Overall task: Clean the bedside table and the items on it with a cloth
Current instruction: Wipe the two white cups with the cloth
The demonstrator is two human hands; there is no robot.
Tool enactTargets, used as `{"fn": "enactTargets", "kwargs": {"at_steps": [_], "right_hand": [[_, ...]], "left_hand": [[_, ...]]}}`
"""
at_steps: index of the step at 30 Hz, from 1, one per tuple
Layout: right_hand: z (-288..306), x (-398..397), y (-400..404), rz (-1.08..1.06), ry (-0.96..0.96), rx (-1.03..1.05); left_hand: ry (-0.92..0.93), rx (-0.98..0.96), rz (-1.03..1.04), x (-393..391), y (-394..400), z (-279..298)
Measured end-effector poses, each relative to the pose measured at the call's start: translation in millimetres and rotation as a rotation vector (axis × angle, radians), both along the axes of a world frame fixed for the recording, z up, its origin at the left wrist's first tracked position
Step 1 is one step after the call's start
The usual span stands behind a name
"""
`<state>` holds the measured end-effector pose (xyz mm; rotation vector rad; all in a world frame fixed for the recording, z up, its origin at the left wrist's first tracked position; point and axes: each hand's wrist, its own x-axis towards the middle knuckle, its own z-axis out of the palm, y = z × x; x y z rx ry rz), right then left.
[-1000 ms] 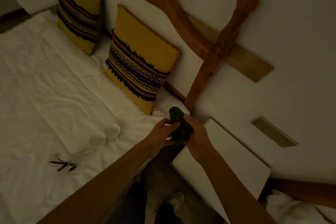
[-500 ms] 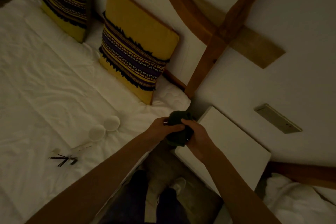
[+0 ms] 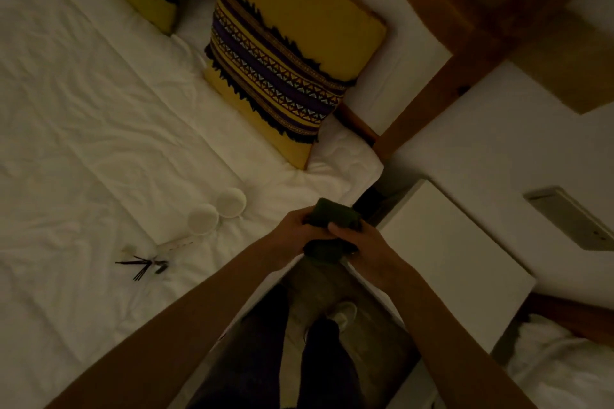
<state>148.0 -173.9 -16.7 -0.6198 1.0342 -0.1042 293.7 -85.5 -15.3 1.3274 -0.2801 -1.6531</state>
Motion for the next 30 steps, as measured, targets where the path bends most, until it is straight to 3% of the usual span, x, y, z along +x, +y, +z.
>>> {"fn": "enactTargets", "kwargs": {"at_steps": [4,6,10,13,16,20,30], "right_hand": [[-32,27,15,-0.044,-0.013,0.079],[-47,43,21,-0.037,0.034,0.074],[-81,68,26,-0.149,0.264,0.076],[-102,73,23,-0.253,0.338,0.128],[-120,68,23,-0.265,0.396,0.122],[-127,55,28,-0.191,0.449,0.078],[-126,54,20,-0.285,0.449,0.123]], "left_hand": [[0.014,0.032,-0.038,28,9,-24],[-0.090,0.043,-0.086,45,9,-42],[-0.440,0.230,-0.291,89,9,-97],[-0.917,0.427,-0.478,133,19,-143],[-1.221,0.600,-0.468,160,29,-179],[-1.216,0.699,-0.529,159,31,-205],[-1.107,0.805,-0.556,160,13,-206]]}}
